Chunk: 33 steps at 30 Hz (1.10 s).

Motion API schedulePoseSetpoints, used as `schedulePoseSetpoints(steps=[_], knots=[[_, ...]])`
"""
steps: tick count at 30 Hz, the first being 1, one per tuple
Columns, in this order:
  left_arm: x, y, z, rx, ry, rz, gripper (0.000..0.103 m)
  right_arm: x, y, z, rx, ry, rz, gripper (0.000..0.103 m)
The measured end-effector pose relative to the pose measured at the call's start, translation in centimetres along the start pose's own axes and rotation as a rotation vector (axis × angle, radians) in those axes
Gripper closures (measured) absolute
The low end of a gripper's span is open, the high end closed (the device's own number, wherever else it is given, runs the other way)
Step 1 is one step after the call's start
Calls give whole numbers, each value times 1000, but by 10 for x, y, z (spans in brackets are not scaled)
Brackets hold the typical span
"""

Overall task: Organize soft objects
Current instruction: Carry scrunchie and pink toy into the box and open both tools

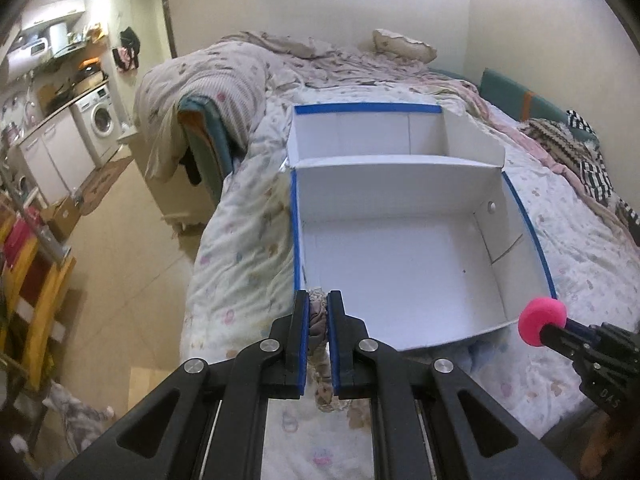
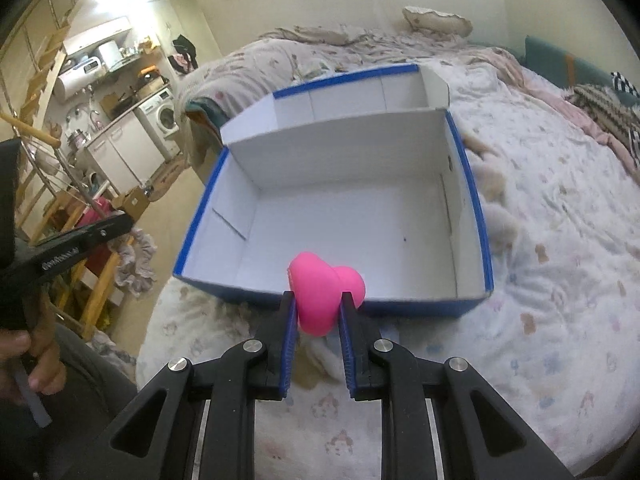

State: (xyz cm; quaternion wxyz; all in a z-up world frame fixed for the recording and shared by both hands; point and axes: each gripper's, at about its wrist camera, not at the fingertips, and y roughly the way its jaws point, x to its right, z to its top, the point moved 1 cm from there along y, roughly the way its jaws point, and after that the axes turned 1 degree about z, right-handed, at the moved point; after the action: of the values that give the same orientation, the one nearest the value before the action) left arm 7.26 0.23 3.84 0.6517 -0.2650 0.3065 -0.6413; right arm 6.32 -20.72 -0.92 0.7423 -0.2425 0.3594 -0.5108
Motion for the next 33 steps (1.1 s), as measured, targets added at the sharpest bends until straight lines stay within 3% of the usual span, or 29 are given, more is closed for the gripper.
schedulePoseSetpoints(steps=[14, 24, 33], knots=[[36, 24, 63, 99, 36, -108, 95, 3, 24, 64, 11, -34, 6, 81], [54, 111, 55, -27, -24, -221, 95, 34, 83, 67, -87, 34, 20, 81], [85, 157, 21, -175, 76, -137, 95, 33, 126, 48, -226, 28, 14, 81]])
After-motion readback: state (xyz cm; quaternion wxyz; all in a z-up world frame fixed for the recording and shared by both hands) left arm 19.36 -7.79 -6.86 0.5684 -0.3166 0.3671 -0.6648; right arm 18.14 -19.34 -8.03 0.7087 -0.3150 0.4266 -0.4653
